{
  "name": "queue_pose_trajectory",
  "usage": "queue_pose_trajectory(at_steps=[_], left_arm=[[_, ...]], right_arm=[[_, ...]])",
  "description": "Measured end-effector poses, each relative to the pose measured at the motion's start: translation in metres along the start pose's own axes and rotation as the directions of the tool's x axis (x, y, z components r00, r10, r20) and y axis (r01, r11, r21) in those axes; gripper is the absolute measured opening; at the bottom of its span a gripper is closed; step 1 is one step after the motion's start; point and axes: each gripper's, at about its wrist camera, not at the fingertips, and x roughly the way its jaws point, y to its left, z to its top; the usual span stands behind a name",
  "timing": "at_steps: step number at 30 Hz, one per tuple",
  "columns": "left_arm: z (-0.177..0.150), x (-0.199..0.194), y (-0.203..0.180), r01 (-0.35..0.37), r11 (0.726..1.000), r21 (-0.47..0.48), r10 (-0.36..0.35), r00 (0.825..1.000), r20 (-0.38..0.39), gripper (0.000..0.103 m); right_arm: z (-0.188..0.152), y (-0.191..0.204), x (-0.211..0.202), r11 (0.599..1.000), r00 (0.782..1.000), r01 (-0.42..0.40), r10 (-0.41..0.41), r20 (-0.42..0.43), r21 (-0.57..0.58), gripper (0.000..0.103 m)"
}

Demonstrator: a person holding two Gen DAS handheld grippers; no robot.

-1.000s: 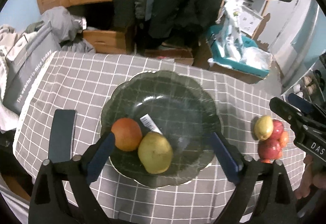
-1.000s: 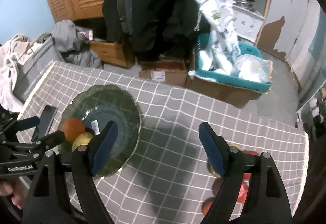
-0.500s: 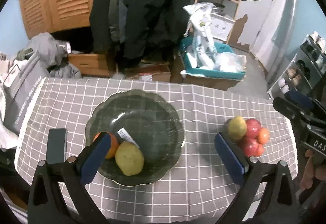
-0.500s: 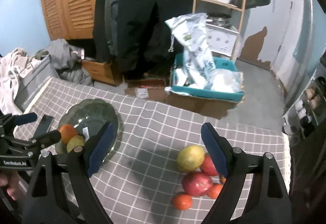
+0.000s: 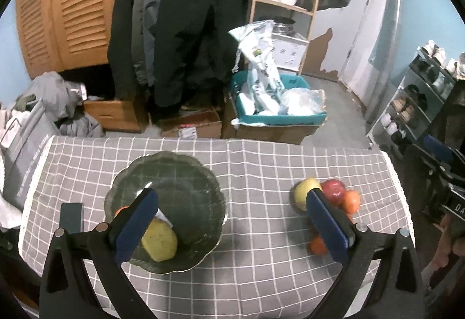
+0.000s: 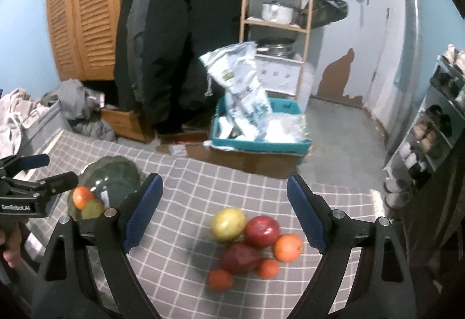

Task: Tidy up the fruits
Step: 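Withdraw both tools from the bowl back toward the fruit pile, then move both tools down onto the remaining fruit pile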

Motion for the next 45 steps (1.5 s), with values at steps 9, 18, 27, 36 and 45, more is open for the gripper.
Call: queue_pose_trajectory(at_steps=[9, 18, 27, 36, 45], left_arm=[[0.009, -0.007, -0.031, 0.023, 0.998, 0.054, -0.025, 0.999, 0.037, 0.102], [0.014, 0.005, -0.061, 0.040, 0.994, 0.102, -0.042, 0.999, 0.021, 0.102], [0.014, 0.028, -0.087, 0.066, 0.989, 0.130, -0.064, 0.998, -0.019, 0.102], [0.007, 0.063, -0.105, 0.078, 0.985, 0.153, -0.066, 0.994, -0.083, 0.102], [-0.001, 0.107, -0.117, 0.101, 0.985, 0.137, -0.076, 0.980, -0.182, 0.102]], right_arm=[[-0.006, -0.039, -0.020, 0.998, 0.999, 0.029, -0.031, 0.040, 0.063, 0.087], [-0.013, -0.074, -0.017, 0.991, 0.998, 0.059, -0.062, 0.021, 0.124, 0.087], [-0.031, -0.098, 0.003, 0.984, 0.995, 0.091, -0.083, -0.056, 0.155, 0.087], [-0.049, -0.117, 0.028, 0.978, 0.986, 0.109, -0.084, -0.146, 0.177, 0.087], [-0.065, -0.126, 0.063, 0.976, 0.966, 0.126, -0.081, -0.245, 0.177, 0.087]])
